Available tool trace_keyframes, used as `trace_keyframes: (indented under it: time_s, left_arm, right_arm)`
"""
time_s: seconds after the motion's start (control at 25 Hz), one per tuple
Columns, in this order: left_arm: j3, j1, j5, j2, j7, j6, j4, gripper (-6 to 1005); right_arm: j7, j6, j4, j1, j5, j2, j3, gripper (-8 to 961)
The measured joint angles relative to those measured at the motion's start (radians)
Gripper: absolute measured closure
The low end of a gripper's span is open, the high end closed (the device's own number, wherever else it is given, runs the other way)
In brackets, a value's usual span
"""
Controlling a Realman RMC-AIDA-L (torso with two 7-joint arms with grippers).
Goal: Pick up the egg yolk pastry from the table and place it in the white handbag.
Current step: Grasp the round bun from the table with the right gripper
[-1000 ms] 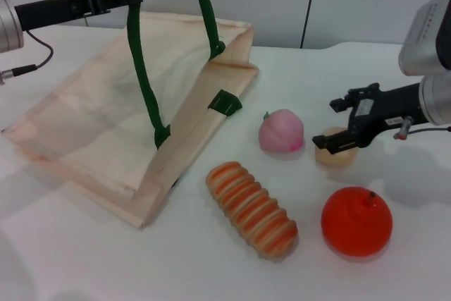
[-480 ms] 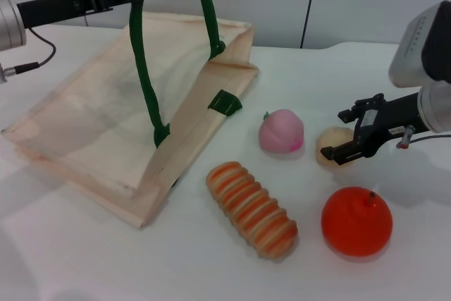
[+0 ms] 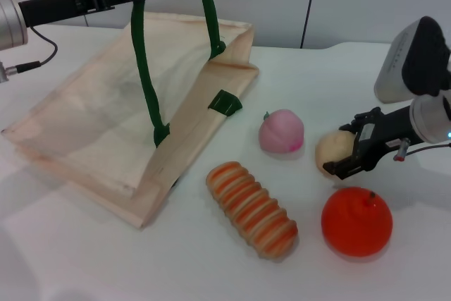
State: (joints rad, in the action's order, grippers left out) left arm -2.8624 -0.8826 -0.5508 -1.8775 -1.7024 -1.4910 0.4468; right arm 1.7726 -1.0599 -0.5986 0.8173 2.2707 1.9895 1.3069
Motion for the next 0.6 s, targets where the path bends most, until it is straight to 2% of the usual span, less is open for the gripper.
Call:
trace_keyframes:
  time_s: [0.24,0.6]
  left_arm:
    - [0.0,0.0,0.0,0.0,-0.002,0.001,0.0,878]
    - [0.0,0.0,0.0,0.0,-0.002,0.003,0.0,878]
  right_arm:
    - [0.012,0.002,-0.001,0.003,0.035,0.013,0.0,73]
    - [0.015,0.012,-0.01,0.003,0.039,0.017,-0.004,86]
